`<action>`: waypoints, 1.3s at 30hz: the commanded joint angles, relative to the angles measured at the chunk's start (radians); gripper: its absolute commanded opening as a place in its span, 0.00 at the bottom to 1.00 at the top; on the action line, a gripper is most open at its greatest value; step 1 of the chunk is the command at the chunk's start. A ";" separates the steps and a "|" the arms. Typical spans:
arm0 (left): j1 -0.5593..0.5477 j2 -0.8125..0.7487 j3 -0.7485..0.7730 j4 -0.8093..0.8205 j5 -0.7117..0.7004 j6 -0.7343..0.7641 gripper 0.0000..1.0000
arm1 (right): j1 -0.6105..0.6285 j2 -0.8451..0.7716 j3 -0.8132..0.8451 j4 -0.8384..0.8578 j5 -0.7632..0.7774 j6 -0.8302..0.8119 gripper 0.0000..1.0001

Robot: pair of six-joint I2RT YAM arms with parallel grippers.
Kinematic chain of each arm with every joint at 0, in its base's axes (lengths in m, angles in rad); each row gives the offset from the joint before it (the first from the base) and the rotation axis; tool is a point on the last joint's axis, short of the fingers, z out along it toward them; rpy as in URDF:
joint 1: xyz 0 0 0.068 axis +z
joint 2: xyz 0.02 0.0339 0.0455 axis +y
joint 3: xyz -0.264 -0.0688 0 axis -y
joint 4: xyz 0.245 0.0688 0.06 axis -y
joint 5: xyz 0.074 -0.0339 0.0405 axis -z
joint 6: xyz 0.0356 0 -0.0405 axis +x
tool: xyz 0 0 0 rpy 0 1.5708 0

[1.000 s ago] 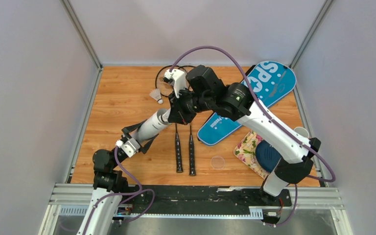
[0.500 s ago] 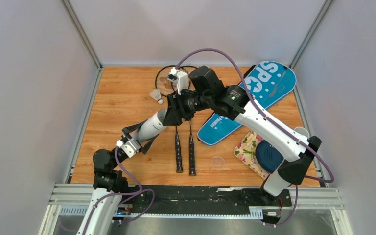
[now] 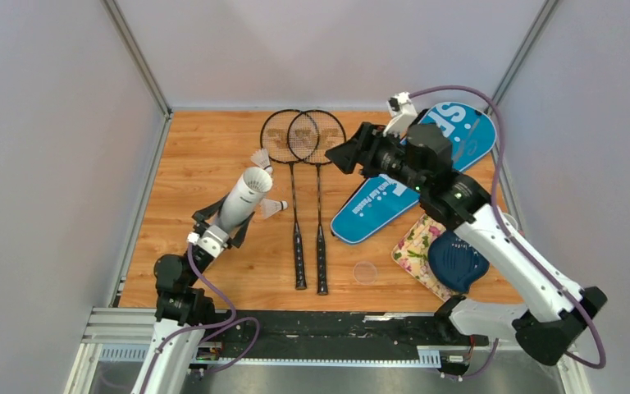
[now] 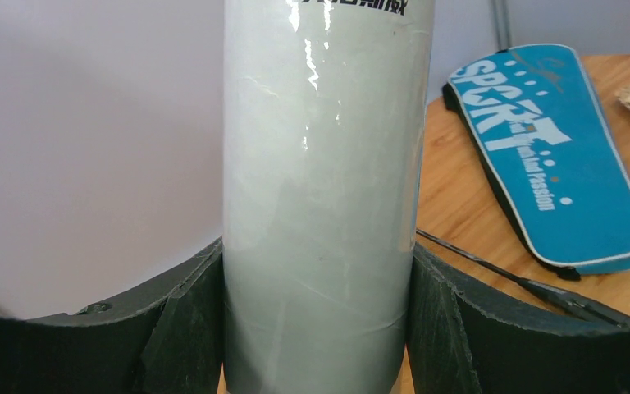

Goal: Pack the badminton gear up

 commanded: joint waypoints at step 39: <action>-0.001 -0.191 -0.016 -0.137 -0.678 0.005 0.11 | 0.405 1.283 0.856 -0.360 0.823 -0.165 0.52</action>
